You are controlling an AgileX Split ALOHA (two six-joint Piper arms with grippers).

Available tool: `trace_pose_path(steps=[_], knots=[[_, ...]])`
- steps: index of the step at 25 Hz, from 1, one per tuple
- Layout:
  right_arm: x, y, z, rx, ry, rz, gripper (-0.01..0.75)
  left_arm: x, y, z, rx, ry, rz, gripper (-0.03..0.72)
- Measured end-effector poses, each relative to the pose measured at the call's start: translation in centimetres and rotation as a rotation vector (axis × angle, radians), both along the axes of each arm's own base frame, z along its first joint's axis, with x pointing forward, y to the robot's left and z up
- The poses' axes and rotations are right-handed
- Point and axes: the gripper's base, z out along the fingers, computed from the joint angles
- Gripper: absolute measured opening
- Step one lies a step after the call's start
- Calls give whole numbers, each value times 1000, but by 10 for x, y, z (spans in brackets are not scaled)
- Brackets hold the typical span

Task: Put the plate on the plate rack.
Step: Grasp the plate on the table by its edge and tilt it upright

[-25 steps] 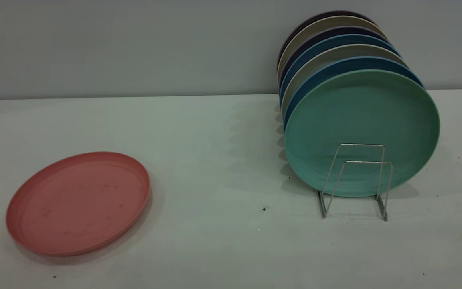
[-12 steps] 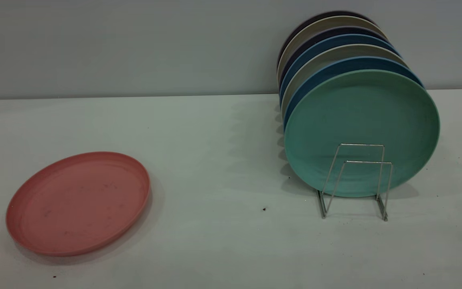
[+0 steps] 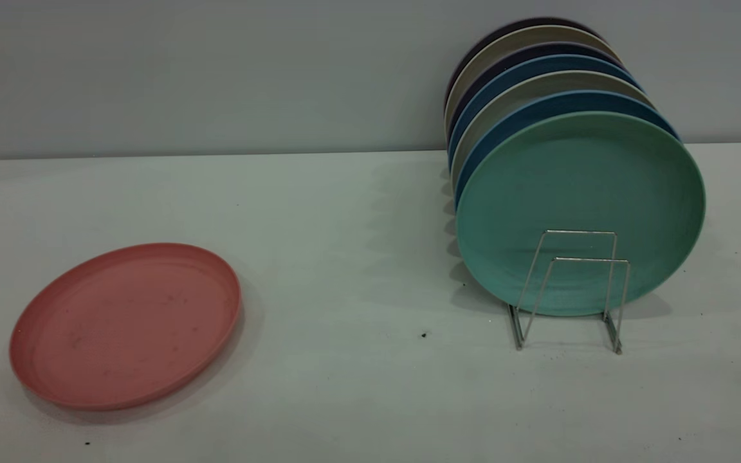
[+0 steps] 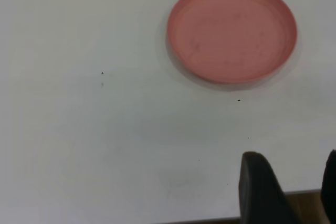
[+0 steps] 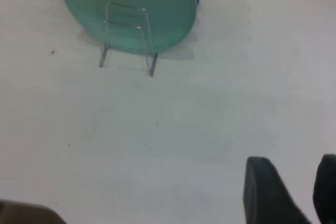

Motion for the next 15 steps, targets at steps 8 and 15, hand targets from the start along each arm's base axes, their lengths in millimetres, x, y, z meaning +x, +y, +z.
trace_pose_path(steps=[8, 15], knots=[[0, 0, 0, 0, 0, 0, 243, 0, 0, 0, 0, -2, 0, 333], [0, 0, 0, 0, 0, 0, 243, 0, 0, 2, 1, -18, 1, 333]])
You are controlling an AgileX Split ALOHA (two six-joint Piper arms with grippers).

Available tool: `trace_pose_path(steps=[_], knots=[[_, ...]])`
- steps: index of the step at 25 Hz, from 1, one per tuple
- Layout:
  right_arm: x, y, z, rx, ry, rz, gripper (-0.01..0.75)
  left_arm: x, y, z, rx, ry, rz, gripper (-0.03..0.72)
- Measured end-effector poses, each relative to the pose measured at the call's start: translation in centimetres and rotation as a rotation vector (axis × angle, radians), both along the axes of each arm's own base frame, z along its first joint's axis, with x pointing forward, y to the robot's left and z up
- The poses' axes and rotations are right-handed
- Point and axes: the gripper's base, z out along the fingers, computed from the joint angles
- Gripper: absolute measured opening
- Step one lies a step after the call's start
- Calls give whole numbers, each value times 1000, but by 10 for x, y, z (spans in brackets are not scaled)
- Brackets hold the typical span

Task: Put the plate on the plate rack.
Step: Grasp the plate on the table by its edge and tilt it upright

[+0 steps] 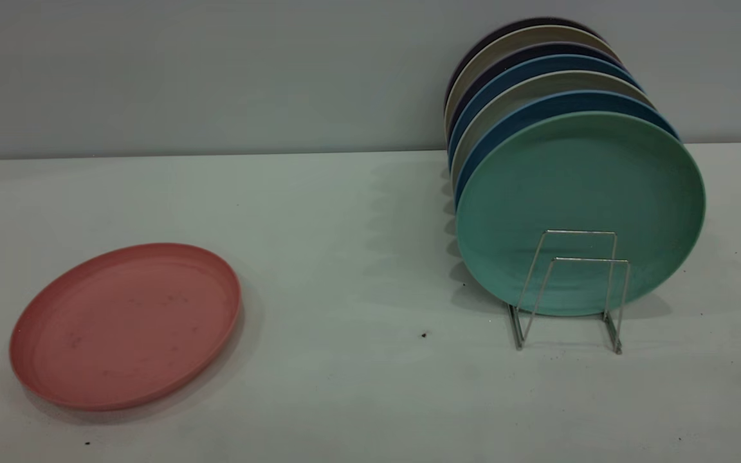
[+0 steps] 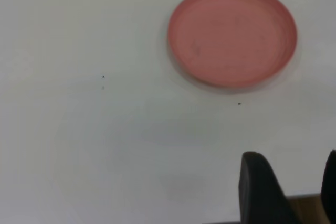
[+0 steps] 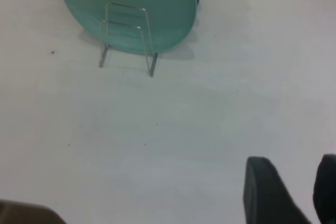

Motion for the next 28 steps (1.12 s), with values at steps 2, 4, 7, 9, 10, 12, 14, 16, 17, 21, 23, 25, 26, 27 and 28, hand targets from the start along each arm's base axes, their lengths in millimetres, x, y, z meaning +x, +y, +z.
trace_pose_path(steps=[2, 4, 7, 9, 10, 12, 14, 16, 17, 21, 23, 25, 26, 27, 28], knots=[[0, 0, 0, 0, 0, 0, 243, 0, 0, 4, 2, -31, 2, 333], [0, 0, 0, 0, 0, 0, 243, 1, 0, 6, -7, -54, 9, 333], [0, 1, 0, 8, 0, 5, 243, 3, 1, 8, -54, -75, 35, 333], [0, 2, 0, 26, 1, 17, 249, 9, 1, 9, -91, -50, 56, 339], [0, 3, 0, 32, 1, 24, 256, 13, 2, 10, -100, -29, 61, 343], [-1, 5, 0, 42, 0, 43, 285, 27, 3, 10, -114, 41, 71, 361], [-1, 7, 1, 41, -2, 67, 336, 42, 4, 9, -123, 116, 78, 380], [0, 9, 2, 48, 0, 92, 391, 60, 5, 6, -131, 201, 72, 398], [2, 11, 3, 53, 5, 106, 419, 69, 5, 4, -137, 238, 59, 407], [10, 18, 6, 84, 45, 179, 481, 98, -2, -2, -183, 330, -46, 420], [17, 23, 8, 110, 69, 215, 487, 111, -5, -5, -203, 341, -85, 421], [24, 26, 10, 132, 86, 243, 487, 122, -5, -8, -216, 353, -91, 423], [28, 28, 12, 146, 92, 256, 488, 128, -4, -11, -216, 366, -89, 422], [33, 30, 13, 158, 96, 267, 488, 133, -4, -14, -216, 383, -86, 422], [36, 31, 14, 168, 97, 273, 488, 137, -3, -16, -215, 393, -83, 422]])
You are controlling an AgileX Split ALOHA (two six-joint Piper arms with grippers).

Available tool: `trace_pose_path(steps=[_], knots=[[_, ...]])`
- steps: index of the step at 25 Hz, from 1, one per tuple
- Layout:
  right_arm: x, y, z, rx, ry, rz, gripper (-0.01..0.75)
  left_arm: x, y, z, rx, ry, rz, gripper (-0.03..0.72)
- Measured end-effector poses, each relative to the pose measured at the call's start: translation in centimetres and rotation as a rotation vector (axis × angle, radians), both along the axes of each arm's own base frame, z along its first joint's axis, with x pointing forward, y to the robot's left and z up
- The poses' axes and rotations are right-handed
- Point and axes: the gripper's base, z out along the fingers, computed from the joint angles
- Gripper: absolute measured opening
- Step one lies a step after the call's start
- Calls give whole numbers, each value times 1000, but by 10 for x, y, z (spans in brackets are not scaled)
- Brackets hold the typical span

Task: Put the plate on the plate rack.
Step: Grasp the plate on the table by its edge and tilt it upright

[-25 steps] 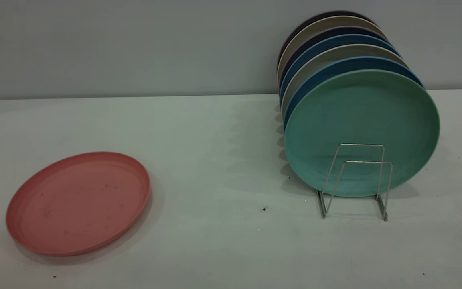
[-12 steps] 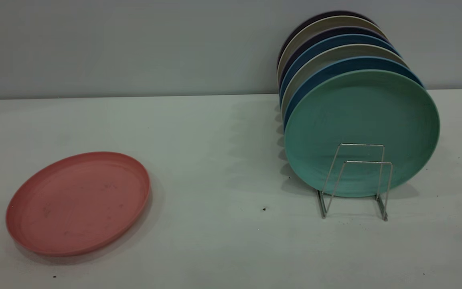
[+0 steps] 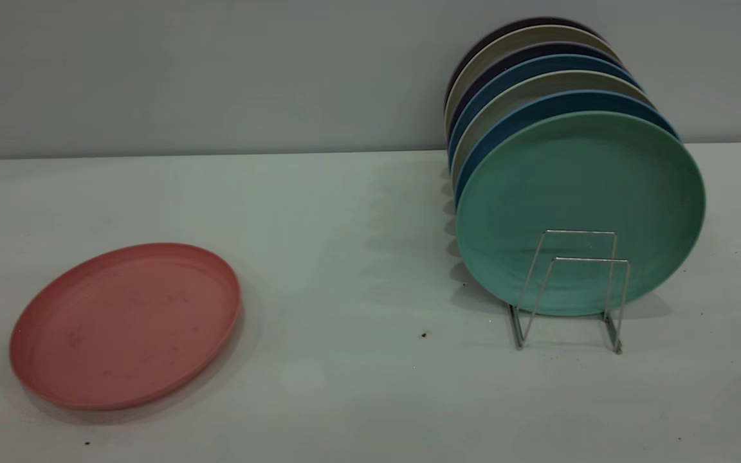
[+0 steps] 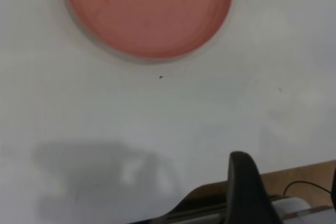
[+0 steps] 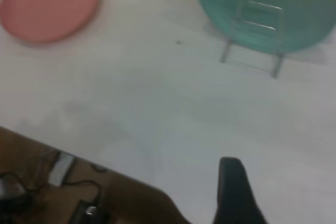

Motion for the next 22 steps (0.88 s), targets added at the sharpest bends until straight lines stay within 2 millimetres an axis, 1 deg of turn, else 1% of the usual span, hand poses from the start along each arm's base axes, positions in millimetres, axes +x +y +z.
trace_pose_path(steps=[3, 7, 13, 15, 17, 20, 22], knots=[[14, 3, 2, 26, 15, 16, 488, 10, 2, -6, 6, 36, 6, 423], [31, 5, 0, 10, 67, 38, 488, 24, 6, -6, 36, 83, 11, 423], [48, 6, -4, -18, 102, 68, 488, 57, 20, -9, 127, 197, 84, 423], [51, 7, -5, -25, 98, 76, 488, 70, 22, -15, 126, 243, 78, 423], [52, 7, -4, -25, 90, 84, 488, 84, 21, -27, 107, 295, 51, 423], [53, 8, -4, -26, 80, 92, 489, 103, 24, -47, 12, 357, 31, 423], [52, 8, -4, -26, 78, 96, 488, 112, 33, -60, -73, 379, 38, 423]])
